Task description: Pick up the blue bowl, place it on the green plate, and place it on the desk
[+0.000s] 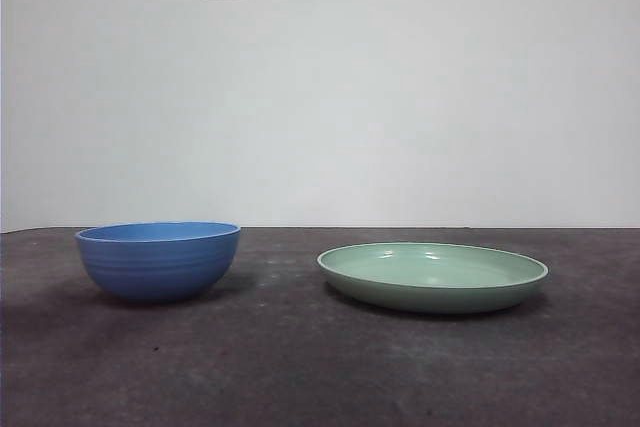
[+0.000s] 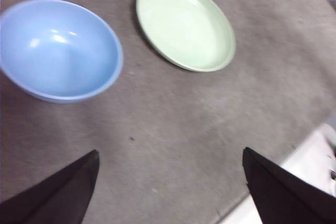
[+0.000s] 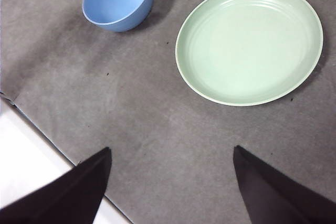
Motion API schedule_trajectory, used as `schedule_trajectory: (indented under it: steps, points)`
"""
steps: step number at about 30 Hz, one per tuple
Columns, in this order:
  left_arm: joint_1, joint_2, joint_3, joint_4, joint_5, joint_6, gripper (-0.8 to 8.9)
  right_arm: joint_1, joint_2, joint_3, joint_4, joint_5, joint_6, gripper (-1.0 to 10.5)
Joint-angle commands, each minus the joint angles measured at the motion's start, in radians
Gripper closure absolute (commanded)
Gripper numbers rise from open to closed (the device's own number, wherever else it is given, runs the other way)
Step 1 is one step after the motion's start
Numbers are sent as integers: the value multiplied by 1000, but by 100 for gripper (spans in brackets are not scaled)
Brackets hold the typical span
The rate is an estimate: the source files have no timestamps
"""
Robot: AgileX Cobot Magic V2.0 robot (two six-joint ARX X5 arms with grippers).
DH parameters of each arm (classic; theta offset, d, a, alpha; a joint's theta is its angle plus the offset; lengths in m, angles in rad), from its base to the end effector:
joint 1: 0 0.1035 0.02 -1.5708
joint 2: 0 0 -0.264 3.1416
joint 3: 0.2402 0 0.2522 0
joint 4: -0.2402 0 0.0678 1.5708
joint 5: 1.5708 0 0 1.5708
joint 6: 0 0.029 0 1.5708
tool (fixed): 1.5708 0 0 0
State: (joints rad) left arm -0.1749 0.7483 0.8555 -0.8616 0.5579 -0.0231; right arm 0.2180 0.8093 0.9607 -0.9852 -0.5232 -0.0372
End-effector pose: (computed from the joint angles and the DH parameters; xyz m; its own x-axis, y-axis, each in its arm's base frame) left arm 0.1263 -0.0379 0.3057 0.5166 -0.6289 -0.5810 0.5118 0.7708 -0.3793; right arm 0.1271 0.0430 0.3220 0.4603 0.6137 -0.6414 -0.5417 0.7666 0.3447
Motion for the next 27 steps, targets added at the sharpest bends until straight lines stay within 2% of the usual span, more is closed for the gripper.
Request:
schedule_trajectory:
  steps: [1, 3, 8, 19, 27]
  points:
    - [-3, 22, 21, 33, -16, -25, 368, 5, 6, 20, 4, 0, 6, 575]
    - [-4, 42, 27, 52, -42, -50, 369, 5, 6, 20, 4, 0, 7, 575]
    - [-10, 136, 99, 59, -122, -49, 372, 5, 6, 20, 5, 1, 7, 575]
    - [-42, 487, 380, 29, -321, -35, 378, 5, 6, 20, 4, 1, 7, 575]
    - [-46, 697, 404, 47, -398, -19, 378, 5, 6, 20, 5, 1, 7, 575]
